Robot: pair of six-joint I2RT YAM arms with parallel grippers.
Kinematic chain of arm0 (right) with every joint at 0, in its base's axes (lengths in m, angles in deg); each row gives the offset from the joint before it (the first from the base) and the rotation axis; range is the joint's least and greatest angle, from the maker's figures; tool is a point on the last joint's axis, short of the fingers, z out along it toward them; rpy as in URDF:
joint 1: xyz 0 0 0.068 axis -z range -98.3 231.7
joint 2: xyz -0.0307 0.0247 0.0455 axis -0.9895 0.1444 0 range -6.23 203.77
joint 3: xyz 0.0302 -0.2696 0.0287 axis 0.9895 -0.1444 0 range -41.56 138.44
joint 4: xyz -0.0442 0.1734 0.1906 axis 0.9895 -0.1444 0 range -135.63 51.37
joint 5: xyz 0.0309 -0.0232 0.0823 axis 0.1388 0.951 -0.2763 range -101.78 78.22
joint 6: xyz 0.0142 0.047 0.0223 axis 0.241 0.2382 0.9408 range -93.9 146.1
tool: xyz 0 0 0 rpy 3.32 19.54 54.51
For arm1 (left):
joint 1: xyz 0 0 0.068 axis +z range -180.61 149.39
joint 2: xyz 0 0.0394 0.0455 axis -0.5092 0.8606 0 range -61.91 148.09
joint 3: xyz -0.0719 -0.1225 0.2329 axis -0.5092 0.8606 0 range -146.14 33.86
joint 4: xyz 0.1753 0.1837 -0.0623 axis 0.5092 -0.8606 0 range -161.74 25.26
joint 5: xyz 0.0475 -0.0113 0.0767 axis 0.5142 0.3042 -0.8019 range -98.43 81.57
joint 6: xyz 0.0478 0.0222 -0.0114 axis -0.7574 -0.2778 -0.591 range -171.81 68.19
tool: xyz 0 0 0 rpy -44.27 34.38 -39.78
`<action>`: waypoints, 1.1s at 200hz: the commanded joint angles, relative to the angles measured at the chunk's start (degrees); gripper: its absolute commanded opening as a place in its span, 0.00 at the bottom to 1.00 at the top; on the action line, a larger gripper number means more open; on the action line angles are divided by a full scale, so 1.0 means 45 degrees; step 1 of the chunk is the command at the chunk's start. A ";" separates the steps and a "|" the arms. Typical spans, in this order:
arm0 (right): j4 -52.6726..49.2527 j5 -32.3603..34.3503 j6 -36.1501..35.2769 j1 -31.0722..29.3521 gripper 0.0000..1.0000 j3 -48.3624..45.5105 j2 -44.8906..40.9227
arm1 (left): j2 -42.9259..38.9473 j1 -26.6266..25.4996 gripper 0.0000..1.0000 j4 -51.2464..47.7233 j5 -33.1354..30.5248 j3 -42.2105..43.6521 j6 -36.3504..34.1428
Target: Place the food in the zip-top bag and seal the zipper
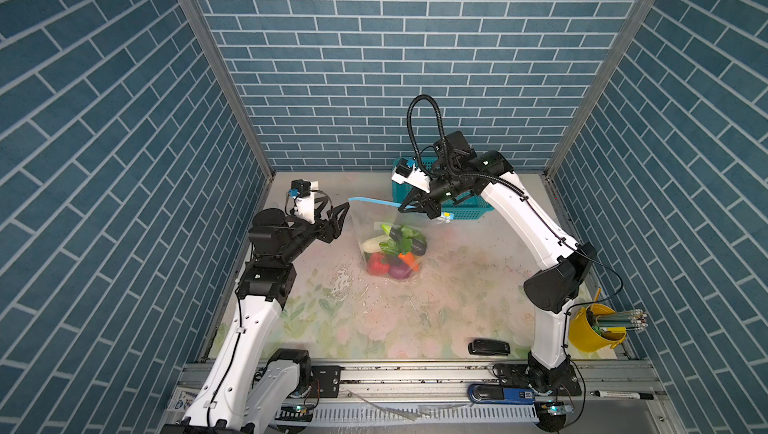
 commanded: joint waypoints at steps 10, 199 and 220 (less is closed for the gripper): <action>0.0789 0.0066 0.0742 -0.0077 0.00 -0.0565 -0.1048 | -0.0060 0.0027 0.70 0.0260 -0.0087 0.0122 0.0067; 0.8400 0.9519 1.4276 -0.6122 0.00 -0.5796 -0.4472 | -0.2146 -0.0525 0.73 -0.1601 -0.3163 0.0481 0.0905; 0.9486 1.0241 1.5506 -0.6221 0.00 -0.7006 -0.4789 | -0.2432 -0.0599 0.74 -0.1635 -0.3215 0.0677 0.0996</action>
